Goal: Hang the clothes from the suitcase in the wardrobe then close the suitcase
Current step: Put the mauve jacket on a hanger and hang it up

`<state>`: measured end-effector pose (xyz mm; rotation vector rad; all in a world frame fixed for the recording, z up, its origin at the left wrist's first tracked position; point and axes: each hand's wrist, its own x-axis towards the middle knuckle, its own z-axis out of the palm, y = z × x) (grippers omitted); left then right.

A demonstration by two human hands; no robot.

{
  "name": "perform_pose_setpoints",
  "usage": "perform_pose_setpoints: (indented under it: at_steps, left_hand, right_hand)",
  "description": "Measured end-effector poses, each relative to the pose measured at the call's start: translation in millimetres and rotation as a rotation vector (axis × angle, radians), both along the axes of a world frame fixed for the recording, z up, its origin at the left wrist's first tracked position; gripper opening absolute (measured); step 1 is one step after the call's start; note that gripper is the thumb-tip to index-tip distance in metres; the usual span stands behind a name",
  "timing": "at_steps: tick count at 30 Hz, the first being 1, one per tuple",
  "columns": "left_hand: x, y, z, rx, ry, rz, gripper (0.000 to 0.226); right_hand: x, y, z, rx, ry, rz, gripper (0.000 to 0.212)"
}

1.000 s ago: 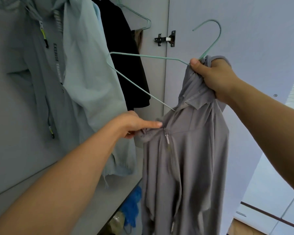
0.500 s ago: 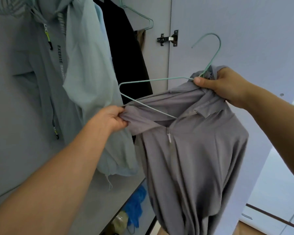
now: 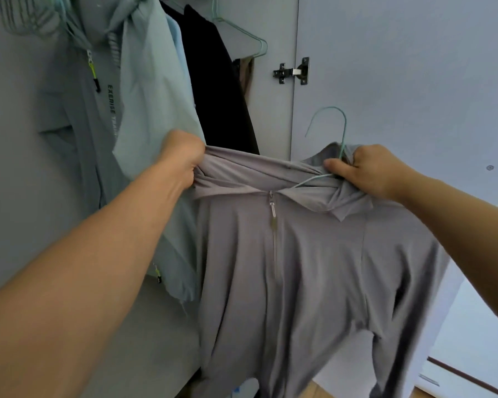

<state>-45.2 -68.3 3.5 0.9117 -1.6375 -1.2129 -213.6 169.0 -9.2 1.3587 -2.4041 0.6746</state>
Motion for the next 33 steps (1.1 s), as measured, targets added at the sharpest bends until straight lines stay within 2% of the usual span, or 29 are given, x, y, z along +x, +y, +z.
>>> perform_pose_setpoints:
  at_steps: [1,4,6,7,9,11,12,13,14,16,17,19,21,23,24,25,28,29,31,33]
  left_hand:
    - [1,3,3,-0.002,-0.009,-0.011,0.017]
    - [-4,20,14,0.165,0.179,-0.193,0.026]
    - [-11,41,21,0.13,0.234,-0.38,0.03]
    - [-13,52,24,0.053,0.2,-0.473,0.027]
    - [-15,59,25,-0.154,0.039,-0.612,0.023]
    - [-10,50,22,-0.341,-0.222,-0.675,0.069]
    - [-6,47,19,-0.385,-0.355,-0.7,0.09]
    - [-4,44,15,-0.449,-0.478,-0.727,0.099]
    - [-2,45,12,-0.561,-0.603,-0.734,0.094]
    - [-5,43,6,-0.834,-0.784,-0.609,0.048]
    - [-7,41,4,-0.94,-0.751,-0.511,0.031]
    - [-7,35,3,-0.98,-0.582,-0.438,0.025]
    - [-3,31,5,-0.935,-0.455,-0.524,0.018]
    - [1,26,6,-0.843,-0.39,-0.635,0.009]
    - [2,25,6,-0.814,-0.362,-0.667,0.008]
    - [3,25,6,-0.799,-0.333,-0.68,0.008]
    - [1,24,8,-0.783,-0.265,-0.634,0.01]
    - [1,23,10,-0.785,-0.25,-0.601,0.012]
    - [3,19,16,-0.776,-0.217,-0.547,0.015]
    - [10,9,28,-0.756,-0.166,-0.48,0.016]
  right_hand:
    - [1,-3,1,0.043,0.022,-0.007,0.063]
    - [17,-17,1,0.201,0.027,0.021,0.062]
    - [27,-28,1,0.134,-0.077,0.094,0.06]
    - [29,-30,3,0.051,-0.146,0.116,0.058]
    - [26,-30,8,-0.158,-0.29,0.15,0.053]
    - [19,-26,13,-0.304,-0.477,0.225,0.059]
    - [16,-24,15,-0.333,-0.558,0.258,0.071]
    - [14,-22,17,-0.35,-0.608,0.293,0.079]
    - [15,-19,18,-0.362,-0.638,0.327,0.078]
    - [14,-16,21,-0.388,-0.649,0.355,0.056]
    - [11,-15,23,-0.402,-0.674,0.354,0.045]
    - [4,-8,29,-0.417,-0.804,0.36,0.035]
    - [-10,-2,38,-0.535,-0.89,0.233,0.033]
    - [-20,7,46,-0.671,-0.818,-0.017,0.04]
    - [-23,11,47,-0.643,-0.774,-0.072,0.05]
    - [-24,14,45,-0.505,-0.765,-0.081,0.059]
    - [-8,17,34,0.107,-0.916,-0.032,0.069]
    - [-7,17,34,0.165,-0.928,-0.022,0.074]
    - [-12,17,39,0.136,-0.855,-0.012,0.085]
    - [-13,19,53,0.14,-0.777,0.039,0.084]
